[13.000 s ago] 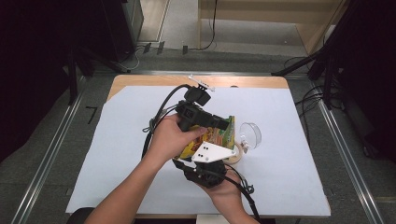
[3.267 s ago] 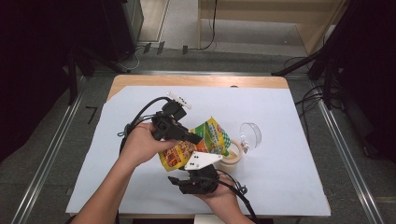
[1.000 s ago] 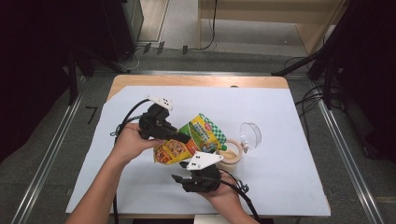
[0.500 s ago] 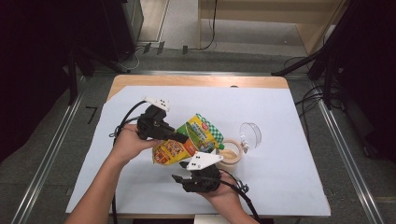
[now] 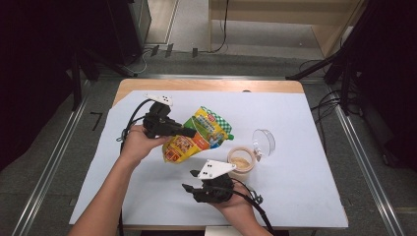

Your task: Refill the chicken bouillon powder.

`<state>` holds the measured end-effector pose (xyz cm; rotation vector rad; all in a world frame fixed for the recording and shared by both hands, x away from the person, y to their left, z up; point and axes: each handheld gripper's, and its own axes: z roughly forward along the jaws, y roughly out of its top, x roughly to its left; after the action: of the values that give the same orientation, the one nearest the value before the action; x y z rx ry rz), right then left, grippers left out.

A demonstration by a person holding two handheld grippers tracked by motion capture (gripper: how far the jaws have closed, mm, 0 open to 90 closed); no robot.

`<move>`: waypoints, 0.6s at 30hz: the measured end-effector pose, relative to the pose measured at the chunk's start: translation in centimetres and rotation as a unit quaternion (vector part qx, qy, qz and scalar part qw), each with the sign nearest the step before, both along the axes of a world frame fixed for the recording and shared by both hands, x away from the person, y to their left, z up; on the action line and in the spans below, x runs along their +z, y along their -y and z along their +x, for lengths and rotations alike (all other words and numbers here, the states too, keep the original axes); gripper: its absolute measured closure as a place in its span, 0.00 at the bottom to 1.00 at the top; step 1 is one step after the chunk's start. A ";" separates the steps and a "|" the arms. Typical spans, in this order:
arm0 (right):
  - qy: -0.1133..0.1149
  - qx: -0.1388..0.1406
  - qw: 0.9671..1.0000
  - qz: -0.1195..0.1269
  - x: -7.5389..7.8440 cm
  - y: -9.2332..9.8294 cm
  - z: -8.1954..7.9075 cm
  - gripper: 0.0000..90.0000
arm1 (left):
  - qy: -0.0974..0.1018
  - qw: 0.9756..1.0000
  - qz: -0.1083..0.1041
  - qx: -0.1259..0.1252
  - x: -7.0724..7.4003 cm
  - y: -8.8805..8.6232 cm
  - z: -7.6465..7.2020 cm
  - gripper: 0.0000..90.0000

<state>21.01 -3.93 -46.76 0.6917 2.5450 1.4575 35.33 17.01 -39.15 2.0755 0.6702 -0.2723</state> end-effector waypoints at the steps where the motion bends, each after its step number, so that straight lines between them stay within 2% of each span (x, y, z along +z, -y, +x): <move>1: 0.000 -0.001 1.000 0.000 0.0 0.1 0.0 0.59 | 0.003 1.000 0.004 0.002 -0.3 0.1 0.2 0.99; 6: 0.000 -0.008 1.000 0.001 0.1 0.5 0.0 0.59 | 0.005 1.000 0.015 0.006 -1.0 0.4 0.7 0.99; 10: 0.000 -0.014 1.000 0.004 0.2 0.7 0.1 0.59 | 0.014 1.000 0.025 0.002 -1.6 0.5 0.8 0.99; 12: 0.000 -0.015 1.000 0.005 0.3 0.8 0.2 0.59 | 0.015 1.000 0.016 -0.002 -1.7 0.4 0.9 0.99; 18: 0.002 -0.016 1.000 0.007 0.4 0.9 0.2 0.59 | 0.017 1.000 0.014 -0.003 -1.8 -0.1 0.6 0.99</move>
<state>21.24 -4.84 -46.36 0.7261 2.5118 1.4654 35.90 17.07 -40.93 2.1042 0.6498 -0.2320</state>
